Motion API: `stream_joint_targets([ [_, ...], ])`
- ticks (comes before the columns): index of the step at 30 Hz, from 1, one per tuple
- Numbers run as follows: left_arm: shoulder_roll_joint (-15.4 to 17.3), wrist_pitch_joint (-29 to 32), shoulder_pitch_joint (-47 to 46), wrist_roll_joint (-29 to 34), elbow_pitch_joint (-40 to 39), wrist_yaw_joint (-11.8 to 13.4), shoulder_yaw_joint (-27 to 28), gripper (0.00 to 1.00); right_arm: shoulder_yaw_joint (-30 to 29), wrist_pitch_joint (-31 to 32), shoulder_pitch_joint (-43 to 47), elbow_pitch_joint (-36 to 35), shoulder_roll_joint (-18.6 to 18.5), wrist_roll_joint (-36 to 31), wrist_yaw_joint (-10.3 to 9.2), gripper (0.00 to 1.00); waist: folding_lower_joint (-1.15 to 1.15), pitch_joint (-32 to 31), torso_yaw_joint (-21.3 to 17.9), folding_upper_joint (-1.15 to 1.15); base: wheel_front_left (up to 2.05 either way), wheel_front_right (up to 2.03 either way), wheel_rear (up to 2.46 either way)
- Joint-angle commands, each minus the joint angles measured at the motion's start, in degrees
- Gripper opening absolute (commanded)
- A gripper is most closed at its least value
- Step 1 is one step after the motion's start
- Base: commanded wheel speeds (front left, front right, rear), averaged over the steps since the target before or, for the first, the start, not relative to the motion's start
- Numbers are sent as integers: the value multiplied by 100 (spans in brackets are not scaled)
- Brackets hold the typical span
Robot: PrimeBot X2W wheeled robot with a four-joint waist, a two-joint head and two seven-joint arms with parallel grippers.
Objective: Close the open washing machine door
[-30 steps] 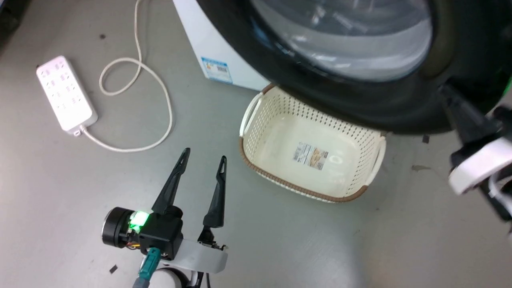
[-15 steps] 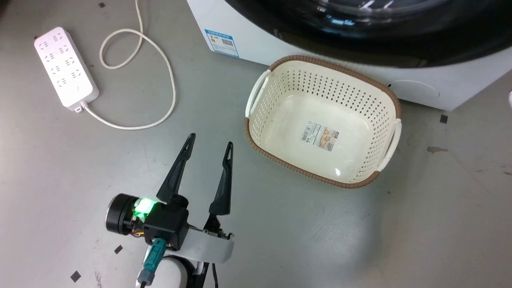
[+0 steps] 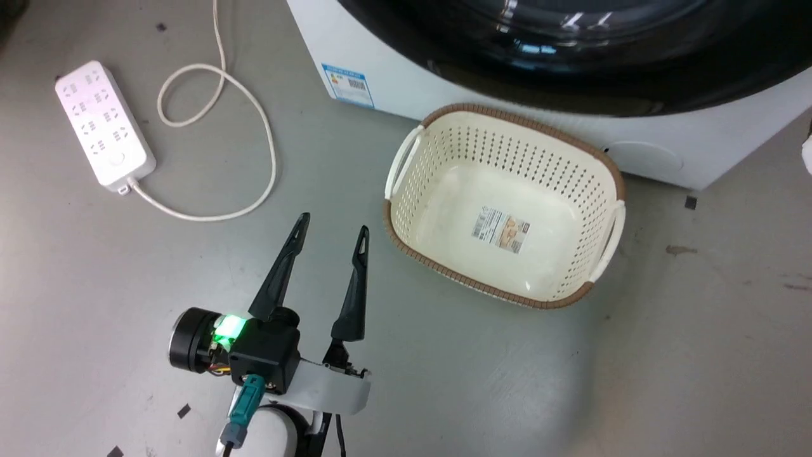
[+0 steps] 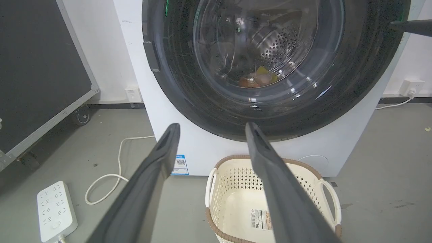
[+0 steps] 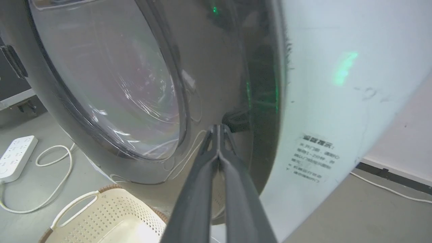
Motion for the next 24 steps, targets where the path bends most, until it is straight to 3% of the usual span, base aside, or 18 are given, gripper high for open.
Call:
stream_joint_targets([
  [1, -13, -25, -29, 20, 13, -2, 29, 100, 19, -82, -56, 25, -6, 104, -11, 0, 0, -140, -29, 0, 0, 0, 0],
  [2, -6, -25, -8, 14, 25, -5, 44, 100, 68, -141, 13, 40, -2, 156, -11, 11, 0, -220, -45, 0, 0, 0, 0],
  [3, 2, -25, 18, 6, 37, -8, 61, 100, 142, -214, 103, 31, 3, 192, -11, 66, 0, -313, -64, 0, 0, 0, 0],
  [4, 10, -25, 47, -6, 51, -15, 80, 100, 208, -264, 213, 34, 15, 255, -11, 100, 0, -423, -84, 0, 0, 0, 0],
  [8, 61, -25, 202, -66, 137, -44, 180, 100, 463, -485, 829, -107, 65, 400, -11, 100, 0, -945, -206, 0, 0, 0, 0],
  [13, 107, -25, 484, -159, 251, -92, 318, 100, 313, -641, 1845, -491, 294, 419, -11, 100, 0, -1671, -423, 0, 0, 0, 0],
  [19, 120, -25, 870, -294, 442, -157, 463, 100, -324, -681, 3167, -1236, 807, -40, -11, 100, 0, -2382, -701, 0, 0, 0, 0],
  [24, 139, -25, 1009, -342, 580, -257, 495, 100, -1070, -684, 4219, -2249, 1408, -671, -11, 100, 0, -2564, -861, 0, 0, 0, 0],
])
